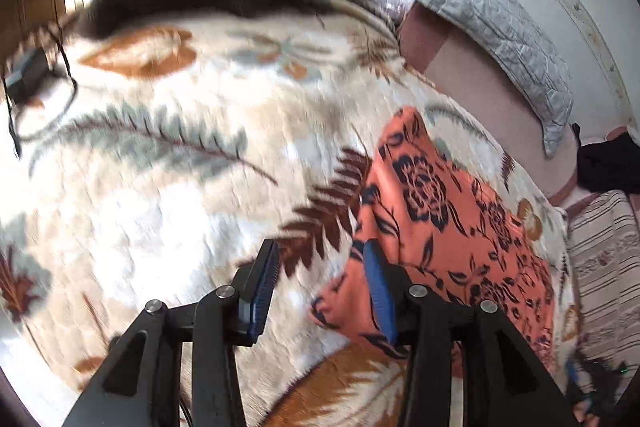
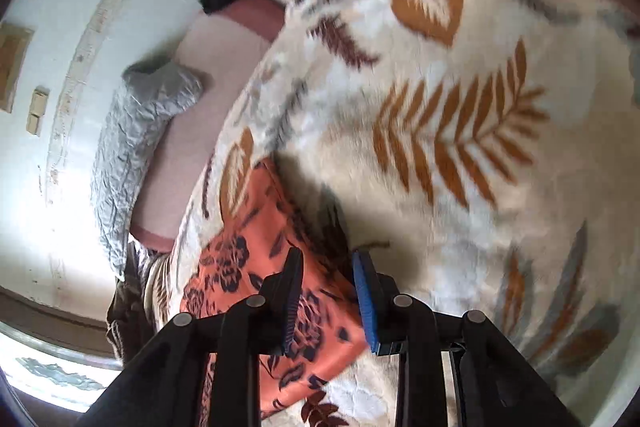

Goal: Fold small clothes

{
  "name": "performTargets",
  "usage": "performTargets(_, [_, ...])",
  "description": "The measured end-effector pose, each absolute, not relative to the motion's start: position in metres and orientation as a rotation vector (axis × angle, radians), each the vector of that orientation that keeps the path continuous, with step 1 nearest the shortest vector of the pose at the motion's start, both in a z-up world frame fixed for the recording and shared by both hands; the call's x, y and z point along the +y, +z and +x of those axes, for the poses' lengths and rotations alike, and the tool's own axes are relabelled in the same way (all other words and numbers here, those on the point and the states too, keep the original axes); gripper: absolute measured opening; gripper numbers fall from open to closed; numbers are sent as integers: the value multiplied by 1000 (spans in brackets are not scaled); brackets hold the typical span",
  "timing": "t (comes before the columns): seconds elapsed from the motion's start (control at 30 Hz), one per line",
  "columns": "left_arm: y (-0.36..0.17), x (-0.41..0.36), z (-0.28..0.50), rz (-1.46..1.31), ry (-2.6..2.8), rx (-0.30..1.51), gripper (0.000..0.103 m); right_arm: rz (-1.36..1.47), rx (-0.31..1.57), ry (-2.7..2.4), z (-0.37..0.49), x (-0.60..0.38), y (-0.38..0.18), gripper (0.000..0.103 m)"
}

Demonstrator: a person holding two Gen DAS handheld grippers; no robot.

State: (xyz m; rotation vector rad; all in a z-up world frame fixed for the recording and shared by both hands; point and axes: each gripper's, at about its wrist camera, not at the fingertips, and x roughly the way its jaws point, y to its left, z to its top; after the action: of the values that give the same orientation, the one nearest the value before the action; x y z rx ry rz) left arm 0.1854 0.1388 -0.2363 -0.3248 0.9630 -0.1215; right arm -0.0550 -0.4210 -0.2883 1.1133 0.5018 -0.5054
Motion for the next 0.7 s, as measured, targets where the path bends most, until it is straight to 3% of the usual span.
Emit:
performTargets(0.27, [-234, 48, 205, -105, -288, 896, 49, 797, 587, -219, 69, -354, -252, 29])
performTargets(0.37, [-244, 23, 217, -57, -292, 920, 69, 740, 659, -150, 122, -335, -268, 29])
performTargets(0.47, [-275, 11, 236, -4, -237, 1025, 70, 730, 794, -156, 162, -334, -314, 27])
performTargets(0.53, [-297, 6, 241, 83, -182, 1075, 81, 829, 779, -144, 165, -347, -337, 21])
performTargets(0.7, [-284, 13, 239, 29, -207, 1039, 84, 926, 753, -70, 127, -359, -310, 25])
